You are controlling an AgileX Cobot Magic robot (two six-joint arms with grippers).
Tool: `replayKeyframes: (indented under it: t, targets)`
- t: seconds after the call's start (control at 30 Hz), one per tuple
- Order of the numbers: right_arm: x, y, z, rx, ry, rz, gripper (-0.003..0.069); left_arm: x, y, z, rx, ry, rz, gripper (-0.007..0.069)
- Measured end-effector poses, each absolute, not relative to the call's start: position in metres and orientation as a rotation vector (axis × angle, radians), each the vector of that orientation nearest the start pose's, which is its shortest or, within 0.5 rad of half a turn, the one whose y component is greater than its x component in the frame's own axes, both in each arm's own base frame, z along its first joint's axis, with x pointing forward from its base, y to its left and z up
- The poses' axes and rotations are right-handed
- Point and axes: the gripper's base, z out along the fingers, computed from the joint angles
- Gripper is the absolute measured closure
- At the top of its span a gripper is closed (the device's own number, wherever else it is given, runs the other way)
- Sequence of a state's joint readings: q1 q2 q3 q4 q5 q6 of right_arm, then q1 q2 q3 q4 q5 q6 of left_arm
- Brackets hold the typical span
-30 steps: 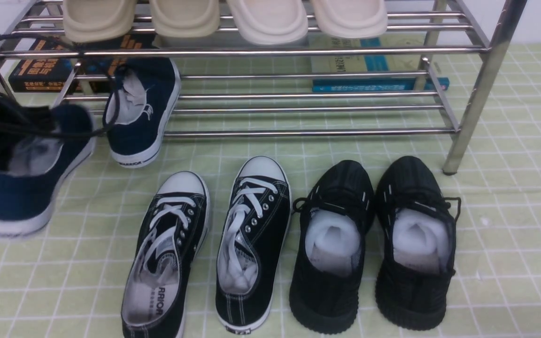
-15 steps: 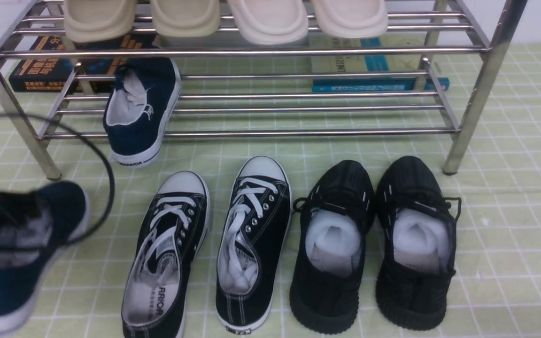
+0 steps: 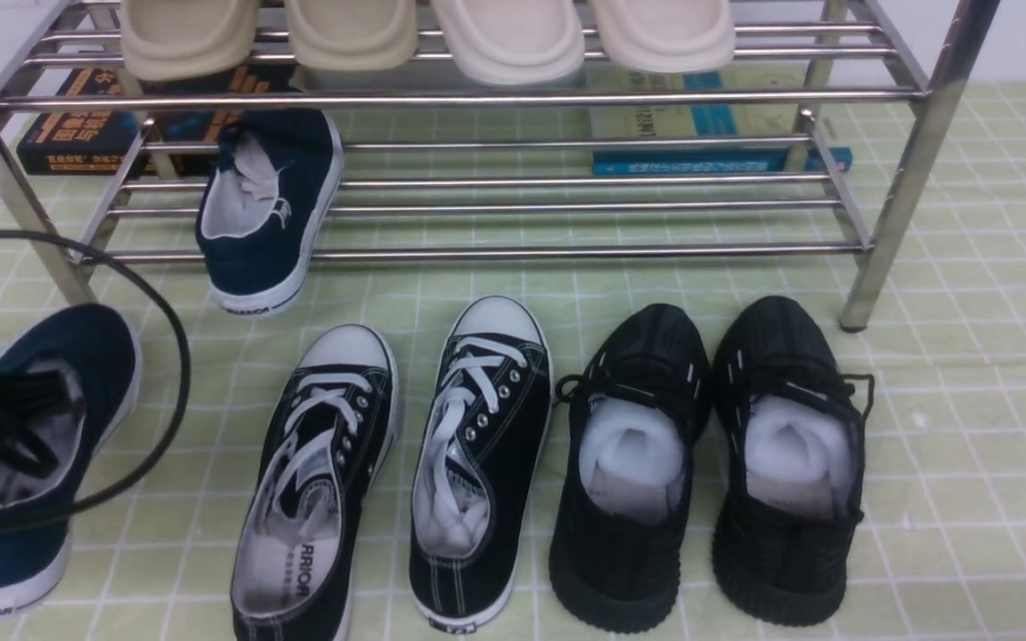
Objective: Take the shoes off the shelf with your hand from the green coffee tablecloth.
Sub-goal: 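Set the held shoe down on the floor in front of the rack with the left gripper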
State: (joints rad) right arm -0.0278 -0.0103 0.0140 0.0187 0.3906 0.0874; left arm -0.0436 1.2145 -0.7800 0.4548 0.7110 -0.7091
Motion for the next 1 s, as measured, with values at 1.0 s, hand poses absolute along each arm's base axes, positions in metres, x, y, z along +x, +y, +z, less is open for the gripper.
replayKeyframes:
  t: [1.0]
  targets:
    - [0.052, -0.001, 0.174, 0.119, 1.874, 0.06, 0.042, 0.264, 0.022, 0.207, -0.302, 2.638, 0.431, 0.0529]
